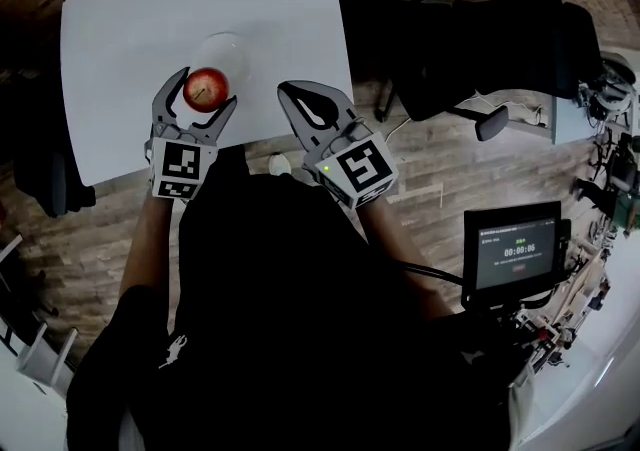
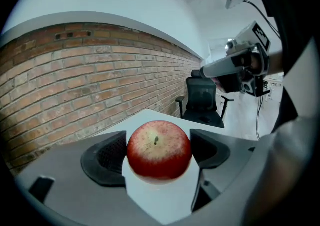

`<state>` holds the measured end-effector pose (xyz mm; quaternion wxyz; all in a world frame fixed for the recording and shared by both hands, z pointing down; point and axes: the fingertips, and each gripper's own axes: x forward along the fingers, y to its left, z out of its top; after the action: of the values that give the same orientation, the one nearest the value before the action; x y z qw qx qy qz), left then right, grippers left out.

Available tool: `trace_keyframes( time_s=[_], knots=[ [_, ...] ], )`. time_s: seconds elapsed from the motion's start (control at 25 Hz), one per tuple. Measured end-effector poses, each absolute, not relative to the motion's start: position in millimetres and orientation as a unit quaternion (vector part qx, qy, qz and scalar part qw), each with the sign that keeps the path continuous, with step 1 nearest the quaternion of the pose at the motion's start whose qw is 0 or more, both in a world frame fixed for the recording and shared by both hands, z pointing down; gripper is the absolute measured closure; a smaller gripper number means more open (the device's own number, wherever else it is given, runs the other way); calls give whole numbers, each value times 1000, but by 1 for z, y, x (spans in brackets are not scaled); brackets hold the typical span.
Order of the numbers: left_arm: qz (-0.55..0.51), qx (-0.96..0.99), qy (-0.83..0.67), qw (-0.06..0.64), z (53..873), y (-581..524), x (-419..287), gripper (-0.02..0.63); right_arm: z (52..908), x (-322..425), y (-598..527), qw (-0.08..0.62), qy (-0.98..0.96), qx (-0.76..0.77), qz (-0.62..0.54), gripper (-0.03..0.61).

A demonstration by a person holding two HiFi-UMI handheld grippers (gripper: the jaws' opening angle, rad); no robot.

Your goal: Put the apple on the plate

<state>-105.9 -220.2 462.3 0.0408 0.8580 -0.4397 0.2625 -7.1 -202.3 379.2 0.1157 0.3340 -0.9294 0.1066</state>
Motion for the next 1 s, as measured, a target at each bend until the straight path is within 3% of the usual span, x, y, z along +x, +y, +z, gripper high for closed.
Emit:
trace_keyframes(
  time_s=[1.0],
  knots=[
    [265,886,-374,72,593,-290,-76,213,404,11,-214,178,-879,417,145,575]
  ],
)
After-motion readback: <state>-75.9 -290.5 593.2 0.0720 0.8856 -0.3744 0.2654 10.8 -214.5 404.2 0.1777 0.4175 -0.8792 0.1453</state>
